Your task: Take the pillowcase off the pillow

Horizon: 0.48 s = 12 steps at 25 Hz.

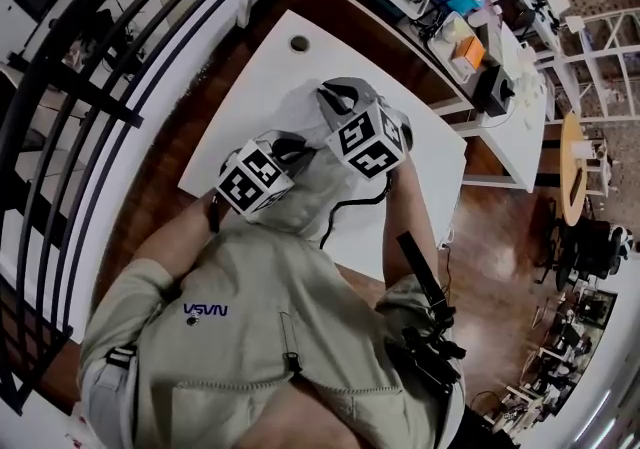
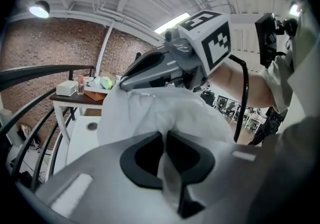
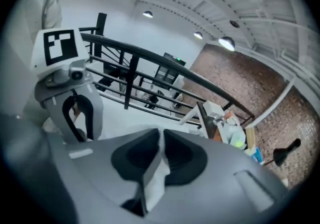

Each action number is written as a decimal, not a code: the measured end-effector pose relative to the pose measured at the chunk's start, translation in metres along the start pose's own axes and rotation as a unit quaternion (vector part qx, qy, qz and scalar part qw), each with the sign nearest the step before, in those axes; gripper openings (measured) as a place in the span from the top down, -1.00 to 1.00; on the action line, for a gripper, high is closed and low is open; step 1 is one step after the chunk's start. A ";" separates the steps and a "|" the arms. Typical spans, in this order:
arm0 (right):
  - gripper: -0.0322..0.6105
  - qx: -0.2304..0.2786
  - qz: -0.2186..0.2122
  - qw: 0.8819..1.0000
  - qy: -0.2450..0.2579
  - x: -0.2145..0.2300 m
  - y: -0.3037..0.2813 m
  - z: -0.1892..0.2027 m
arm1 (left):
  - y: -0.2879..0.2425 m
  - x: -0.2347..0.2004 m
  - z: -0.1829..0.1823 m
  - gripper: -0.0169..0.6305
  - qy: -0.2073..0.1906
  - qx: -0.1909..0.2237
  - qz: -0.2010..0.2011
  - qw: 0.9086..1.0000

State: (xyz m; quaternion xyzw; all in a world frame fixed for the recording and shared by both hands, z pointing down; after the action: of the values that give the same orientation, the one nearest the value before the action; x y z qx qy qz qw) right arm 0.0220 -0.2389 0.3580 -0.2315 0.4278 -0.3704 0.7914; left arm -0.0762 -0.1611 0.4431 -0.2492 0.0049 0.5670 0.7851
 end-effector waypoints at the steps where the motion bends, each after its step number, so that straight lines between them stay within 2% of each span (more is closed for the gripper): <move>1: 0.82 0.009 0.008 1.000 -0.013 0.003 0.000 -0.001 | 0.002 0.002 0.001 0.86 -0.005 0.000 -0.002 1.000; 5: 0.84 0.037 0.036 0.998 -0.044 0.014 -0.002 -0.003 | 0.008 0.011 -0.001 0.86 -0.026 -0.013 0.005 1.000; 9: 0.85 0.066 0.123 0.985 -0.100 0.043 0.014 0.003 | 0.006 0.029 0.014 0.87 -0.045 -0.034 0.028 0.998; 12: 0.85 0.035 0.153 0.980 -0.125 0.060 0.016 0.018 | 0.019 0.028 0.013 0.87 -0.044 -0.015 0.027 0.999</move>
State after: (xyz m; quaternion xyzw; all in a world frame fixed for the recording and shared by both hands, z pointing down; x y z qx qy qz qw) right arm 0.0649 -0.2750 0.3266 -0.1803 0.3424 -0.2276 0.8936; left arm -0.0866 -0.1265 0.4388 -0.2359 -0.0313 0.5979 0.7654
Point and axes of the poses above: the fingertips, and each gripper's own axes: y backward along the fingers, x to its right, z out of its underside, the point moved 10 cm from there along y, backward along the fingers, and after that the axes turned 5 degrees about z, right-handed, at the moved point
